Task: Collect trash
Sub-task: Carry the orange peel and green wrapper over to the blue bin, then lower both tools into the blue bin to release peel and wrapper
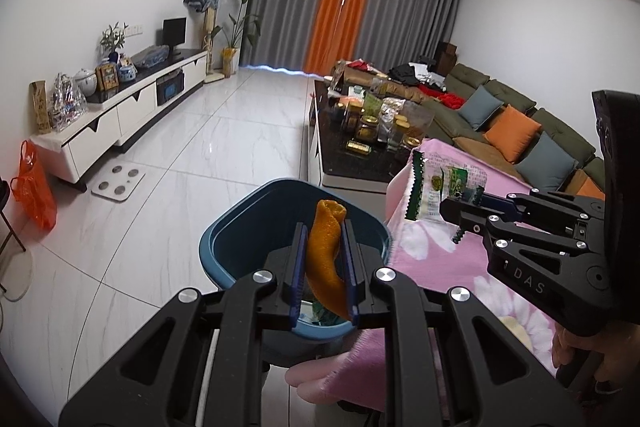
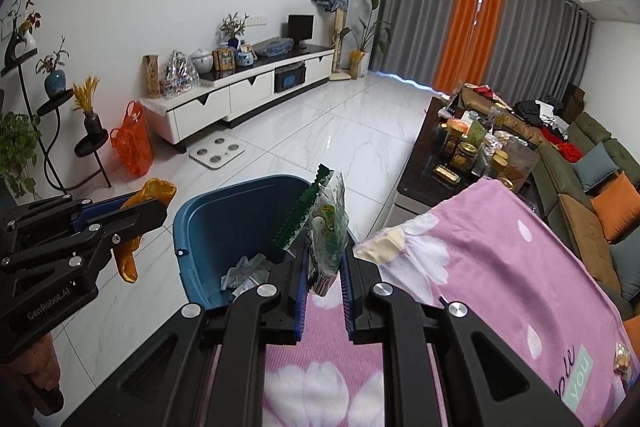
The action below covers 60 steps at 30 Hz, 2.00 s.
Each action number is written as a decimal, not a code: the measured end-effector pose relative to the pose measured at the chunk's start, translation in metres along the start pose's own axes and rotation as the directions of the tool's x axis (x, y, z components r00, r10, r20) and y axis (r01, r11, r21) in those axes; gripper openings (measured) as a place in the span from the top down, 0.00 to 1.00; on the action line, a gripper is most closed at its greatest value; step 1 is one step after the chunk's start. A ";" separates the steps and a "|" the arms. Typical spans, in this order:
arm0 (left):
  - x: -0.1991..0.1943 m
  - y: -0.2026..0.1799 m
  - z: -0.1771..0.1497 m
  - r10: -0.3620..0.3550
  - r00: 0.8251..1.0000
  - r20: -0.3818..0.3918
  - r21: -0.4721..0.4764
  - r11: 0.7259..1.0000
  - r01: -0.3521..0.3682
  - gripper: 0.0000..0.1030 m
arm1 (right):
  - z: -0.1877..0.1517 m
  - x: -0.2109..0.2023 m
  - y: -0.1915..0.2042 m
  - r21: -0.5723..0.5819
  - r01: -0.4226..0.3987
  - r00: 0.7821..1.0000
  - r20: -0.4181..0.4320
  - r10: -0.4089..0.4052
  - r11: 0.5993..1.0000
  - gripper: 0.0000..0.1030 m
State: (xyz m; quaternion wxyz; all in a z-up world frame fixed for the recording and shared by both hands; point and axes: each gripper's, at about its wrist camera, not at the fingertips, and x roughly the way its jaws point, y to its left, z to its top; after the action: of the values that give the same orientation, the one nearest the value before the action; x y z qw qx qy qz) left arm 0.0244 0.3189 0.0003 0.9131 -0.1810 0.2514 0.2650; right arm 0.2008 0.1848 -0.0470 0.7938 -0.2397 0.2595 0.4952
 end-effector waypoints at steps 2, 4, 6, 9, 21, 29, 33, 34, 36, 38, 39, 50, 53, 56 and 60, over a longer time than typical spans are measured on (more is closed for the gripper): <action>0.016 0.002 0.001 0.002 1.000 -0.017 -0.004 1.000 -0.002 0.83 | 0.000 0.008 0.001 -0.005 -0.005 1.000 -0.012 0.005 1.000 0.87; 0.032 0.008 0.000 0.003 1.000 -0.029 -0.006 1.000 -0.003 0.83 | 0.001 0.017 0.000 -0.007 -0.015 1.000 -0.025 0.015 1.000 0.87; 0.047 0.009 -0.001 0.003 0.999 -0.043 -0.007 1.000 -0.004 0.83 | 0.003 0.025 -0.001 -0.011 -0.020 0.999 -0.039 0.020 1.000 0.87; 0.072 0.010 0.000 0.007 0.998 -0.065 -0.008 1.000 -0.008 0.83 | 0.006 0.038 -0.001 -0.015 -0.032 0.998 -0.057 0.031 0.999 0.87; 0.170 0.011 0.001 0.016 0.988 -0.155 -0.017 1.000 -0.019 0.83 | 0.015 0.081 -0.007 0.025 -0.113 0.985 -0.132 0.116 0.993 0.87; 0.218 0.009 -0.002 0.034 0.980 -0.197 -0.012 0.999 -0.037 0.83 | 0.018 0.110 -0.010 0.042 -0.155 0.968 -0.195 0.160 0.987 0.86; 0.240 0.009 -0.003 0.051 0.976 -0.214 -0.003 0.999 -0.052 0.83 | 0.017 0.119 -0.006 0.031 -0.160 0.961 -0.224 0.163 0.987 0.86; 0.243 0.008 -0.004 0.057 0.974 -0.221 -0.003 0.998 -0.059 0.83 | 0.016 0.121 -0.005 0.030 -0.161 0.959 -0.231 0.164 0.986 0.86; 0.250 0.009 -0.005 0.061 0.971 -0.231 -0.004 0.998 -0.064 0.83 | 0.017 0.124 -0.003 0.022 -0.163 0.956 -0.243 0.163 0.986 0.83; 0.256 0.011 -0.006 0.065 0.969 -0.237 -0.004 0.998 -0.068 0.82 | 0.018 0.125 -0.002 0.014 -0.160 0.955 -0.249 0.158 0.987 0.81; 0.259 0.011 -0.006 0.067 0.969 -0.238 -0.003 0.998 -0.069 0.82 | 0.018 0.125 -0.001 0.012 -0.159 0.955 -0.252 0.157 0.987 0.79; 0.253 0.021 -0.008 0.115 0.970 -0.214 0.013 0.993 -0.115 0.53 | 0.015 0.123 -0.002 0.010 -0.128 0.956 -0.263 0.126 0.992 0.66; 0.243 0.026 -0.006 0.130 0.973 -0.193 0.008 0.991 -0.131 0.46 | 0.015 0.117 -0.002 0.016 -0.119 0.960 -0.253 0.119 0.993 0.64; 0.226 0.032 -0.006 0.139 0.975 -0.173 -0.001 0.990 -0.142 0.44 | 0.016 0.113 -0.004 0.016 -0.115 0.963 -0.242 0.116 0.993 0.64; 0.201 0.038 -0.005 0.145 0.979 -0.143 -0.021 0.989 -0.150 0.40 | 0.019 0.099 -0.005 0.020 -0.112 0.970 -0.216 0.113 0.994 0.63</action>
State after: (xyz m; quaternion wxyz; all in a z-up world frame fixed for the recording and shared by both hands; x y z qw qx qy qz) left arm 0.1487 0.4257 -0.1227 0.8679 -0.1947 0.3238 0.3224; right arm 0.2460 0.2601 -0.0967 0.7322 -0.2741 0.3597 0.5092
